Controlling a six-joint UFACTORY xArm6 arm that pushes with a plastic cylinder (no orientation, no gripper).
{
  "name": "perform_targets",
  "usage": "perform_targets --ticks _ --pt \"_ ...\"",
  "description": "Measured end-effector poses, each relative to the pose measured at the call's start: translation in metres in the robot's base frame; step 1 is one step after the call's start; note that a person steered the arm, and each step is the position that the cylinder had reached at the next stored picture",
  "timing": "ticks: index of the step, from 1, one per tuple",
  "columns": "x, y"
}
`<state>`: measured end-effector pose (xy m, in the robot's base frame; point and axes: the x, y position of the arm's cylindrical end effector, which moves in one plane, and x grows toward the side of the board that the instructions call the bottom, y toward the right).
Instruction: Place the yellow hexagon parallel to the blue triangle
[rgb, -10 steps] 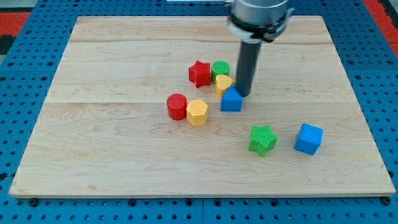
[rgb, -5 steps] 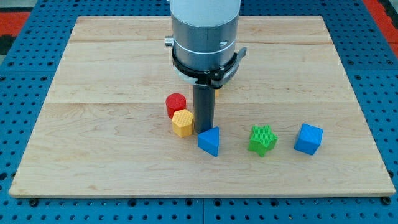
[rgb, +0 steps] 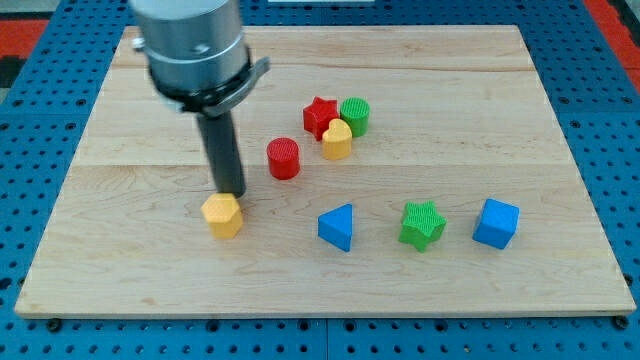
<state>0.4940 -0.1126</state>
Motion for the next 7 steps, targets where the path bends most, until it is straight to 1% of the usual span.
perform_targets --ticks 1,2,3,4,5,6,7 --pt "0.006 -0.006" --pt "0.003 -0.062" --pt "0.009 -0.096" --pt "0.010 -0.089" --pt "0.010 -0.060" --pt "0.041 -0.050" --pt "0.050 -0.033"
